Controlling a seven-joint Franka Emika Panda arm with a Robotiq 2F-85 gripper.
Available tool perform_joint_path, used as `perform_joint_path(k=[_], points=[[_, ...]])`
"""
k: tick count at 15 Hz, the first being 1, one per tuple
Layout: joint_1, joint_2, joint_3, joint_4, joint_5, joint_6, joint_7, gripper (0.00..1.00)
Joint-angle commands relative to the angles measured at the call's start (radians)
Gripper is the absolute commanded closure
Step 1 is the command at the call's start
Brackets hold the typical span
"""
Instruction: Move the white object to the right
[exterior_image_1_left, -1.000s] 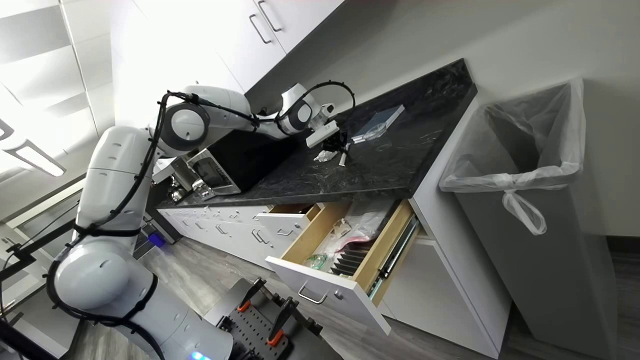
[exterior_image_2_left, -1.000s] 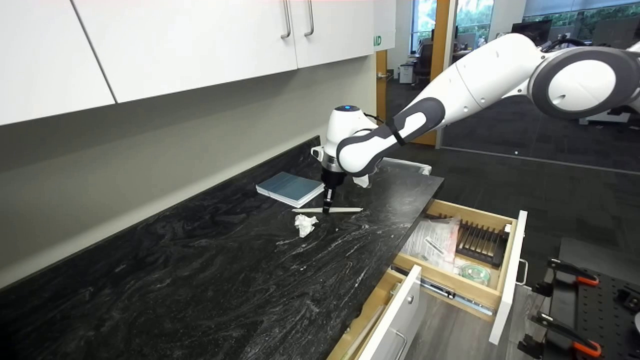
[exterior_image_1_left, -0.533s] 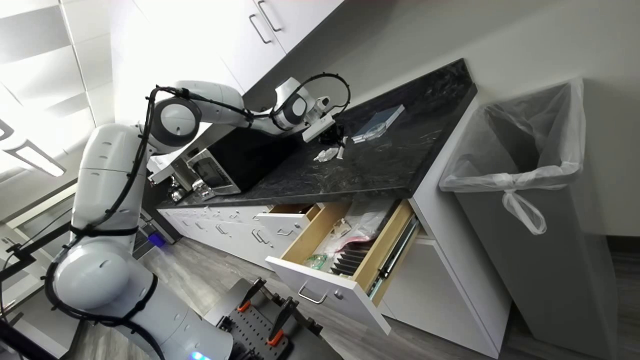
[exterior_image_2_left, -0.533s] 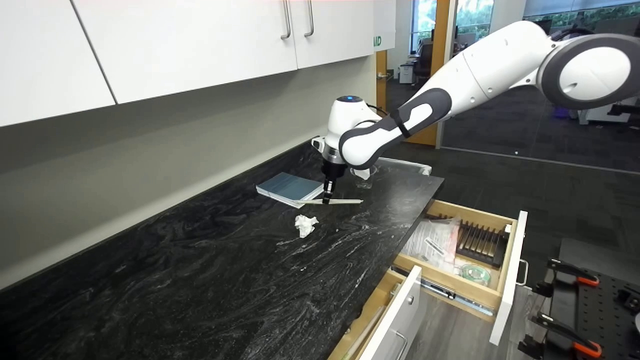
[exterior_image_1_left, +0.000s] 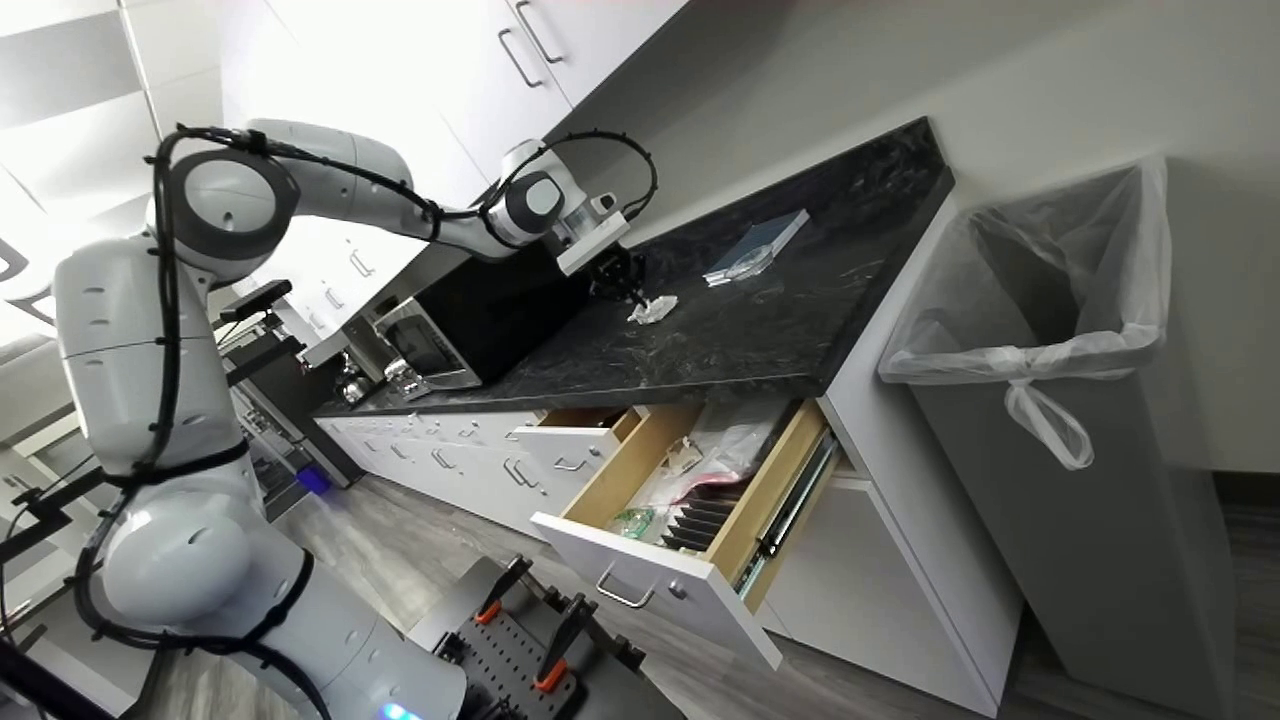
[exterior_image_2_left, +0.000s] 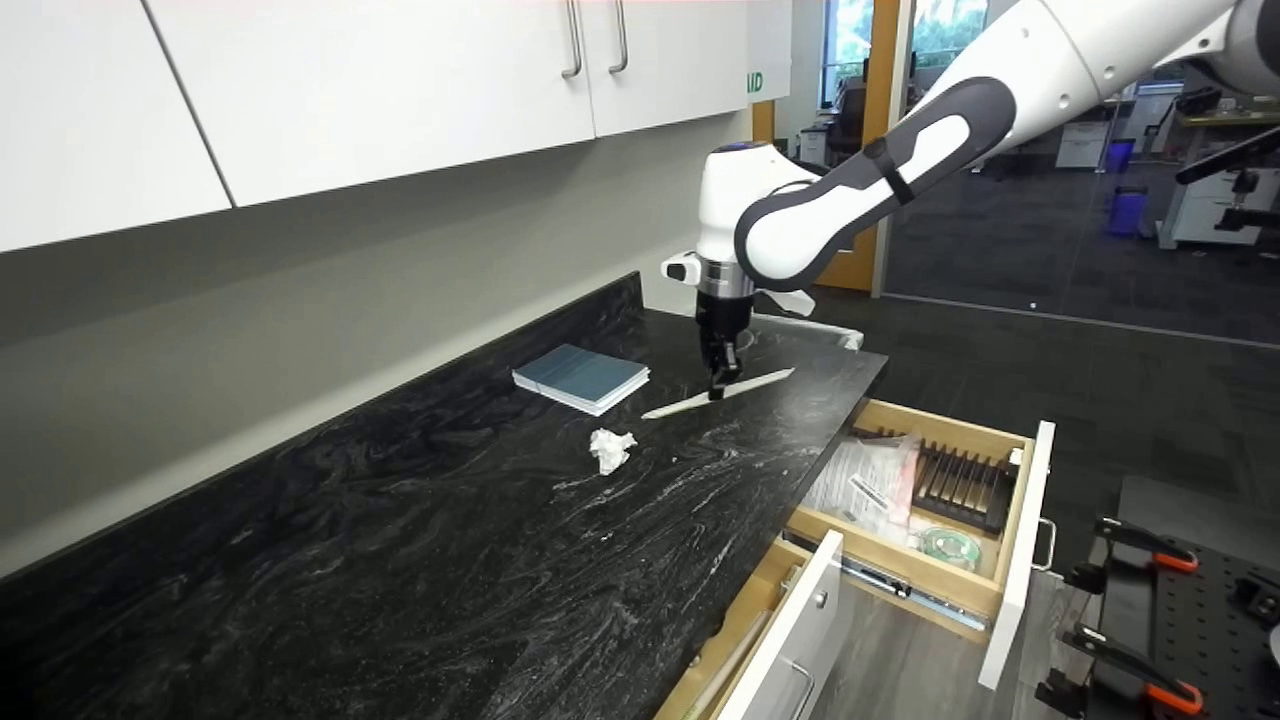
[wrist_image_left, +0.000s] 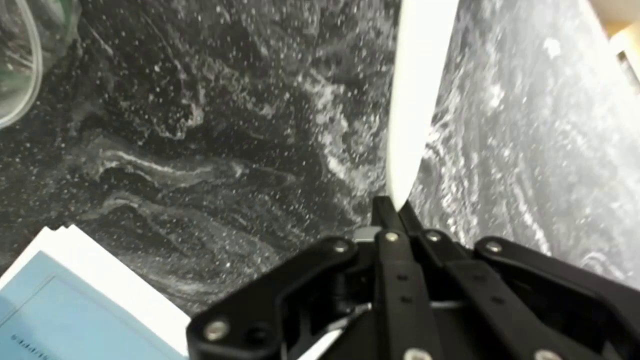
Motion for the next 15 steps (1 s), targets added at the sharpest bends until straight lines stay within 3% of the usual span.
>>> perform_joint_path(k=[1,6,8,9,11,15], points=[[-0.002,-0.040,-0.014,-0.049,0.016,-0.007,-0.053,1.00],[0.001,-0.050,-0.018,-0.068,0.019,-0.007,-0.067,1.00],[-0.036,-0.083,-0.014,-0.099,0.018,-0.026,-0.186,1.00],[-0.031,-0.106,-0.040,-0.126,-0.019,-0.009,-0.174,1.00],[-0.067,-0.159,-0.063,-0.172,-0.045,-0.044,-0.309,1.00],[-0.136,-0.196,-0.117,-0.210,-0.046,-0.007,-0.639,1.00]])
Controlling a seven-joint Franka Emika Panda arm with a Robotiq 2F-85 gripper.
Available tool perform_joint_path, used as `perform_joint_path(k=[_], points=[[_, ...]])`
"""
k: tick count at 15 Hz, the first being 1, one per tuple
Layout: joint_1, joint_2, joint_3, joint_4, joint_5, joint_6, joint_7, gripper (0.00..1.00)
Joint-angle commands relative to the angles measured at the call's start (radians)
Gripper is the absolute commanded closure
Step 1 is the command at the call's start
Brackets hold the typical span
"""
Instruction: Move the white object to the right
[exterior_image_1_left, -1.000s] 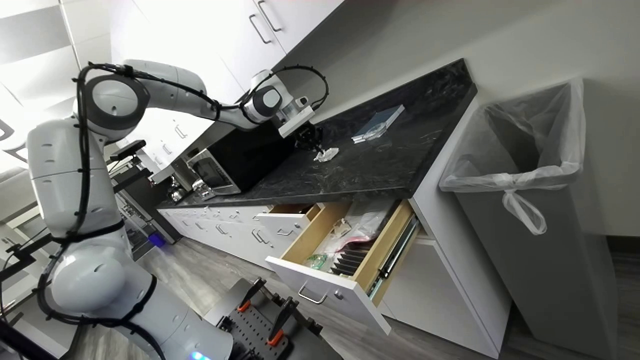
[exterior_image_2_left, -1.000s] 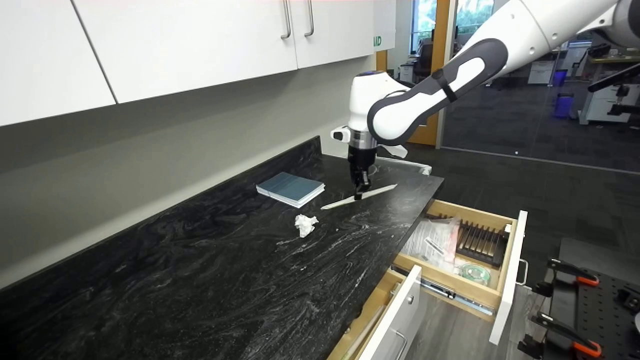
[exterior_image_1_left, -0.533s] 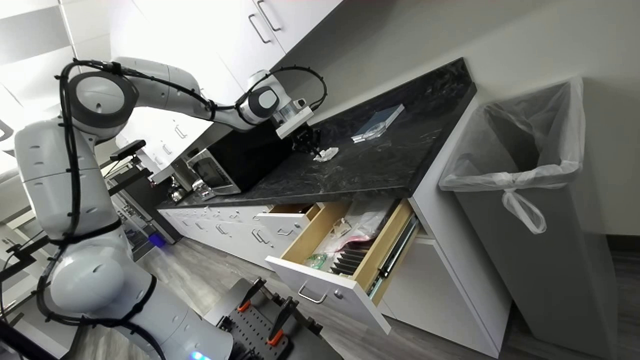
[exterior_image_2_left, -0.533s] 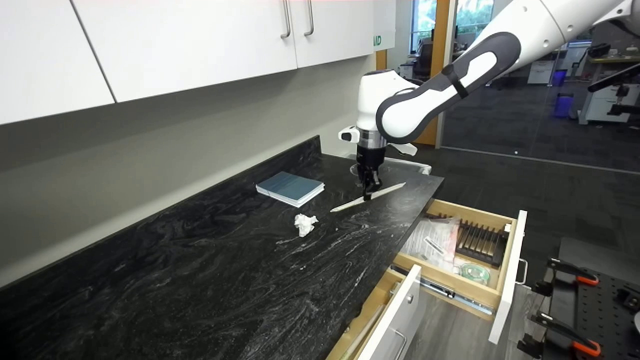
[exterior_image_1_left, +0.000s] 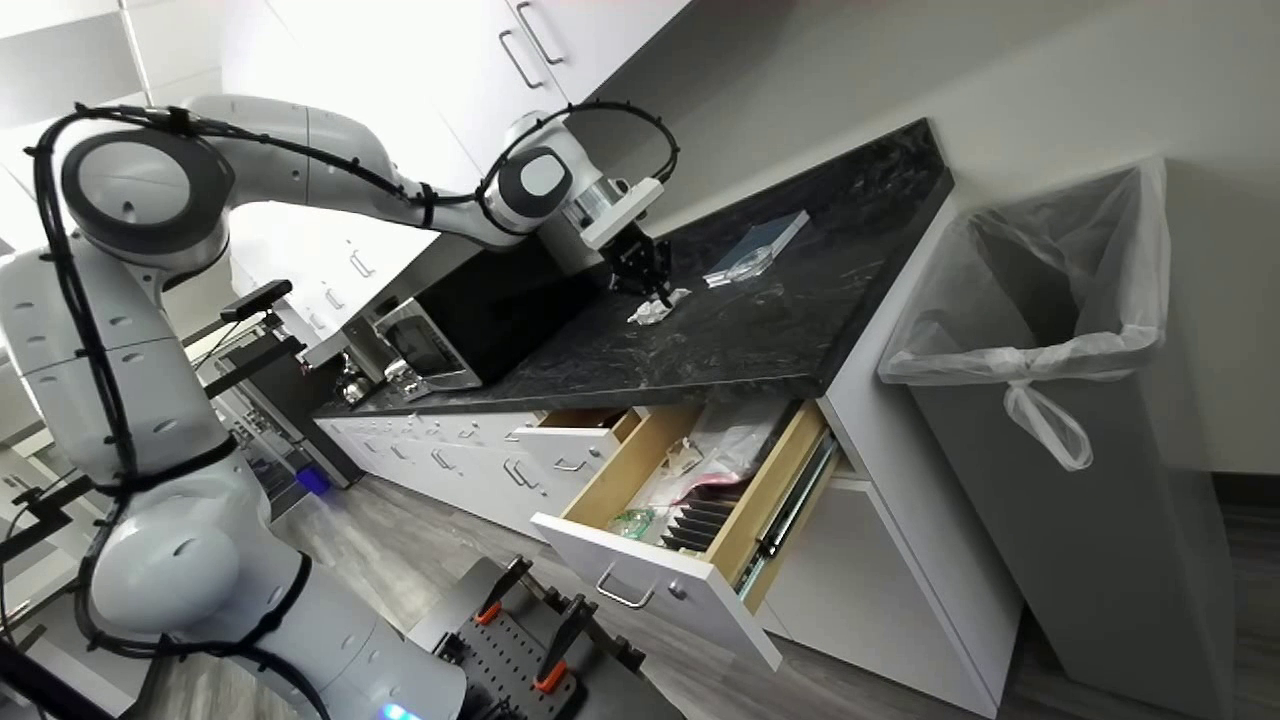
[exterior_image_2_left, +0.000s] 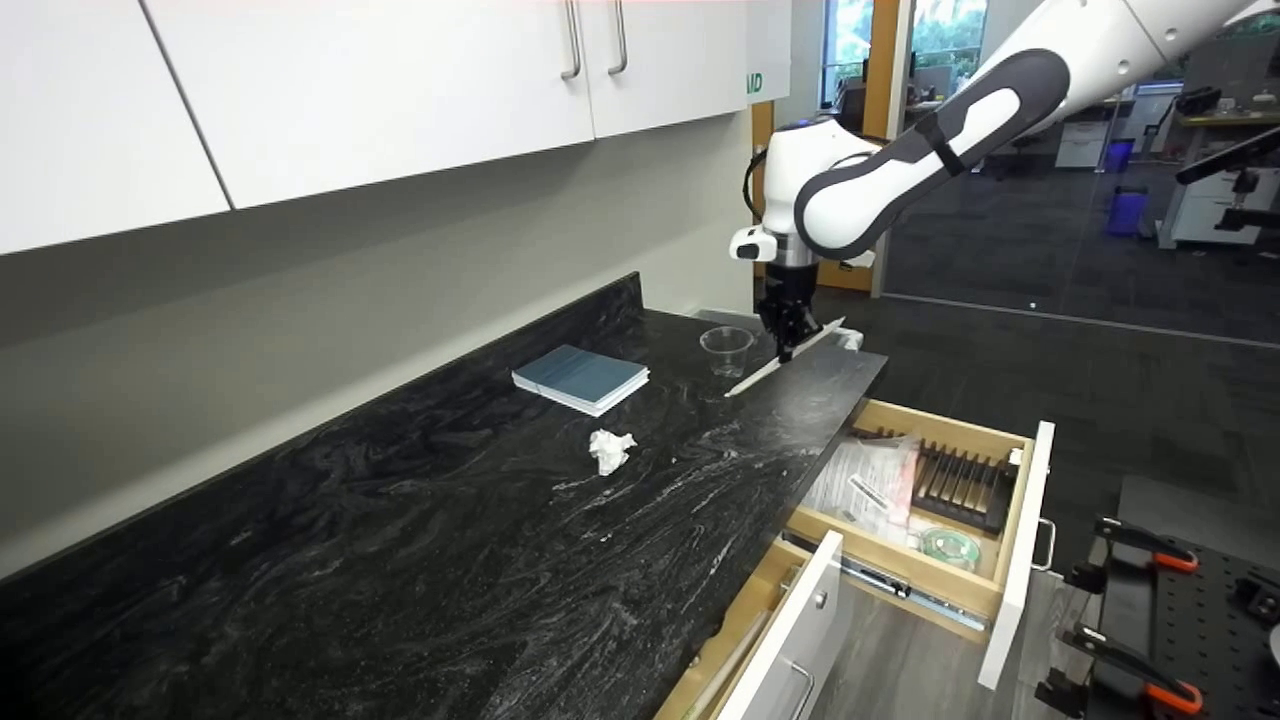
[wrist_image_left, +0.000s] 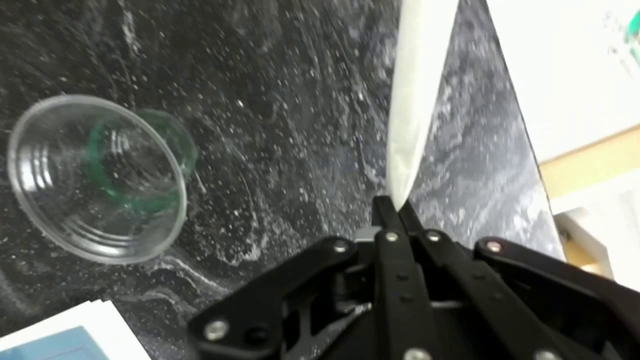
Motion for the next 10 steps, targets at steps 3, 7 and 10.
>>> perform_joint_path(k=[3,7,10], points=[[-0.152,-0.036,0.025,-0.069,0.066,0.141,-0.441,1.00],[-0.262,0.050,0.104,-0.054,0.223,0.277,-0.769,1.00],[-0.288,0.112,0.144,-0.026,0.395,0.291,-1.012,1.00]])
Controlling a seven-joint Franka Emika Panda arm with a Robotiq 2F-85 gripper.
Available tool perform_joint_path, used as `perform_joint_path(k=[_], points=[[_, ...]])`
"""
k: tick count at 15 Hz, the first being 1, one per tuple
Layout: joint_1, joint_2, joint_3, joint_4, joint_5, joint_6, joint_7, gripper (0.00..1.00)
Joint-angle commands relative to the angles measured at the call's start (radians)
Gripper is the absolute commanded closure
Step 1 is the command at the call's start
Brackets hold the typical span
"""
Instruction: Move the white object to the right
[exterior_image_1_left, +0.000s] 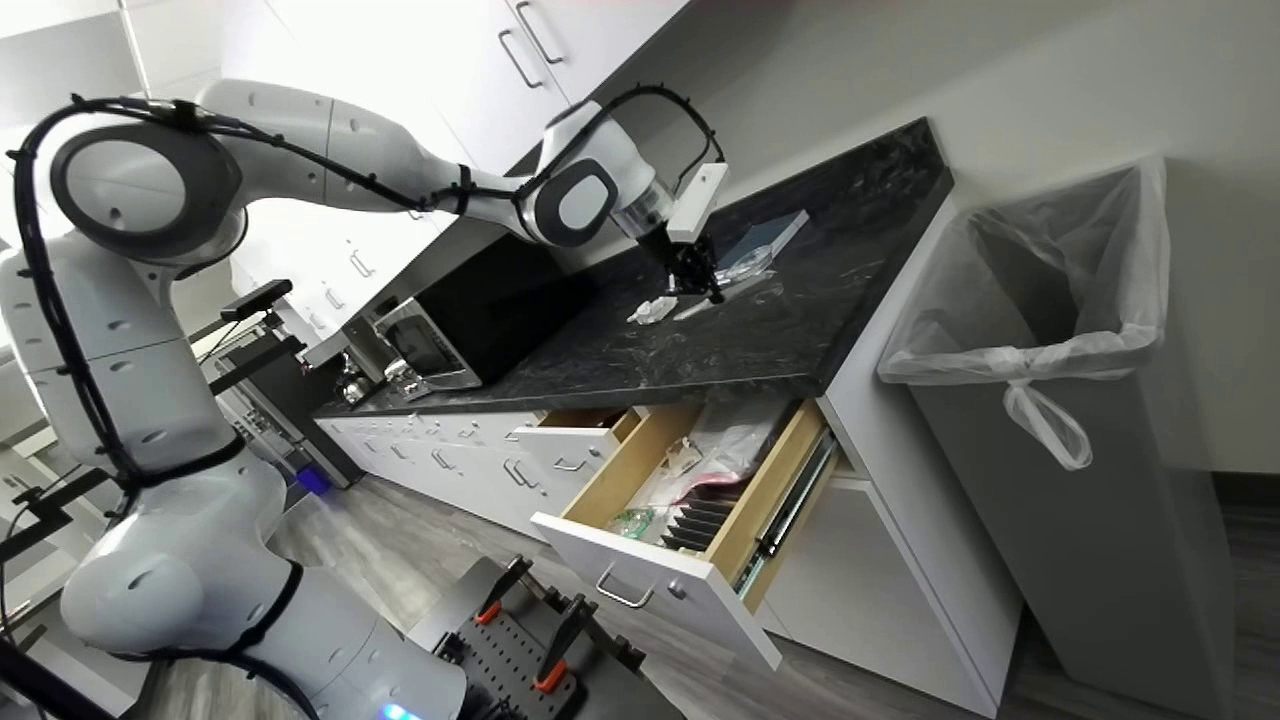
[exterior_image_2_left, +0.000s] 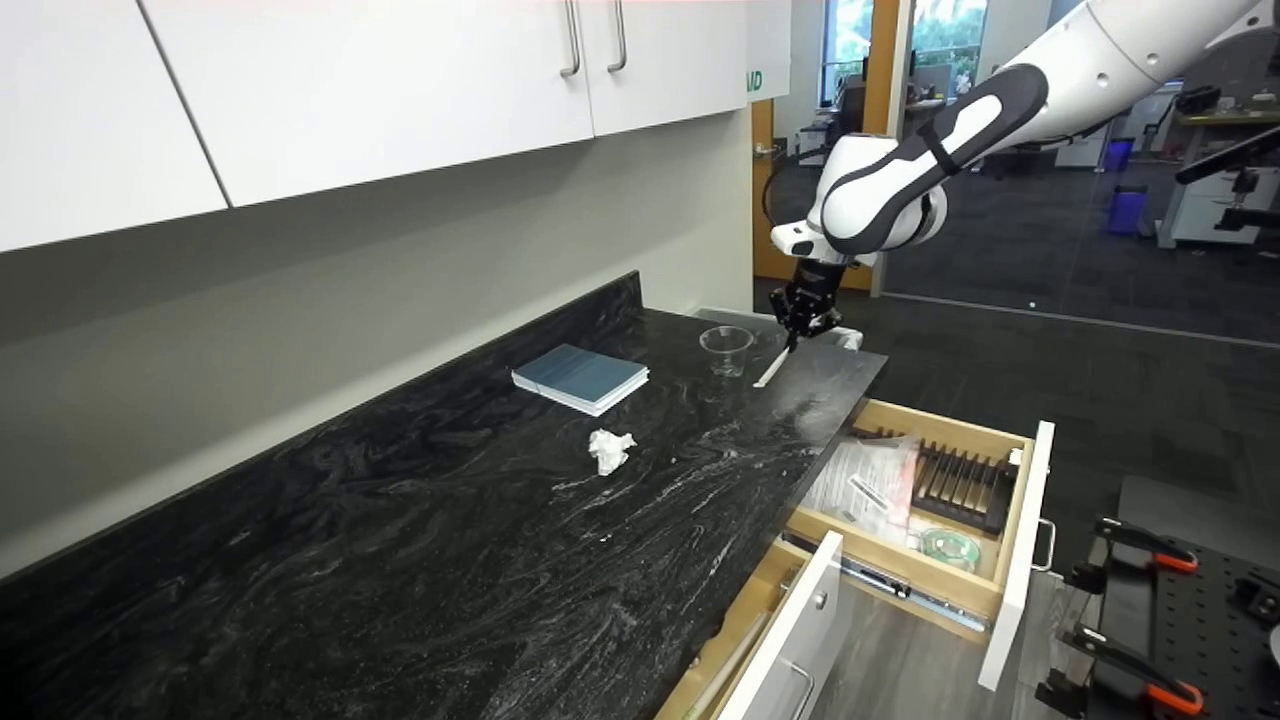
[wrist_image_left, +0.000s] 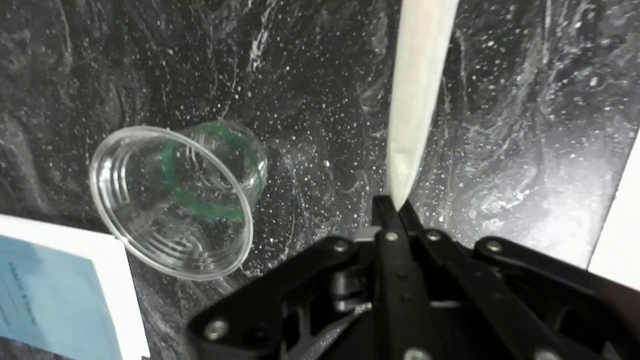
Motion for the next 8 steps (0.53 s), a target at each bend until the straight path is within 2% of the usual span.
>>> perform_joint_path(k=[1,4,5,6,8], points=[[-0.028,0.065,0.042,0.036,0.169,0.006,-0.245,1.00],[-0.006,0.093,0.019,0.041,0.217,-0.027,-0.331,1.00],[0.007,0.090,0.008,0.034,0.212,-0.031,-0.330,0.73],[0.016,0.086,0.002,0.026,0.205,-0.030,-0.327,0.72],[0.054,0.061,-0.025,0.004,0.166,-0.032,-0.286,0.59]])
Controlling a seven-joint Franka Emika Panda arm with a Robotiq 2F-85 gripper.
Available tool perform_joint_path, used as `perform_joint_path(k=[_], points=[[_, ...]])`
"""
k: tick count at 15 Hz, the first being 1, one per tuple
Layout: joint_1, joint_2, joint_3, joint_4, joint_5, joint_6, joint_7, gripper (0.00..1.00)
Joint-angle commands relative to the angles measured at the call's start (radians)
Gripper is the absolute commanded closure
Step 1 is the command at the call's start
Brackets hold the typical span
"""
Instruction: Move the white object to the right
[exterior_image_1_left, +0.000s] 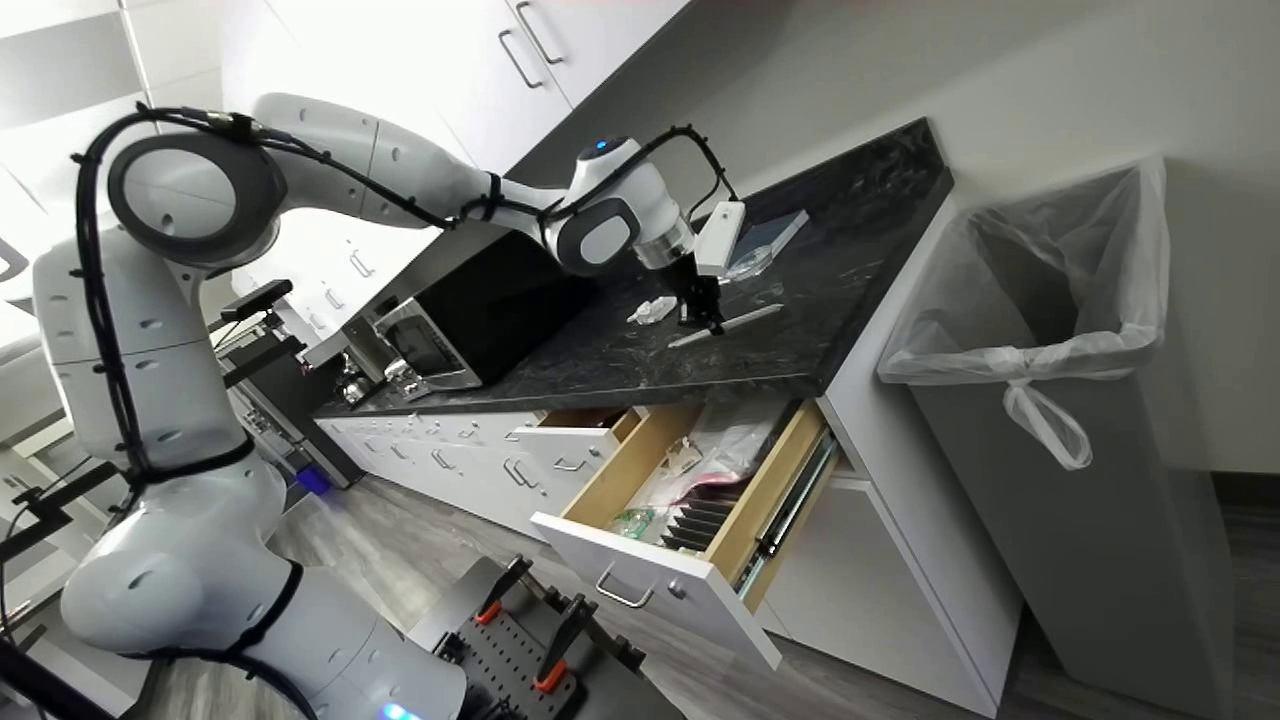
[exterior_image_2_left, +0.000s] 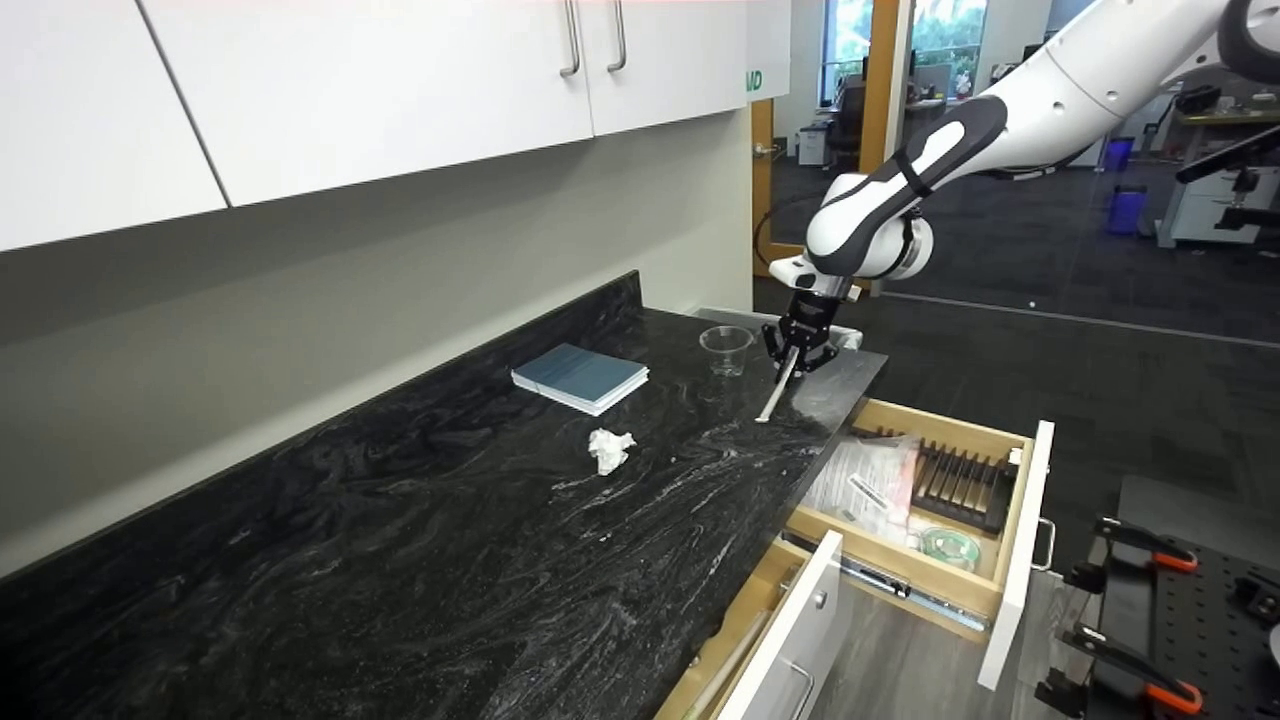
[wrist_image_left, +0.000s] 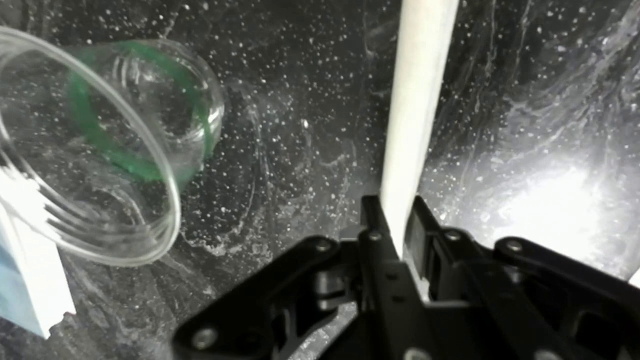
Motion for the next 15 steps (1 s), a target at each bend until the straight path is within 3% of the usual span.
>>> perform_joint_path(k=[1,5,8,15], points=[[0.079,-0.057,-0.055,-0.036,-0.046,-0.009,0.042,0.52],[0.186,-0.139,-0.104,-0.103,-0.149,0.034,0.153,0.21],[0.251,-0.216,-0.121,-0.132,-0.200,0.008,0.307,0.01],[0.359,-0.341,-0.168,-0.126,-0.386,-0.124,0.816,0.00]])
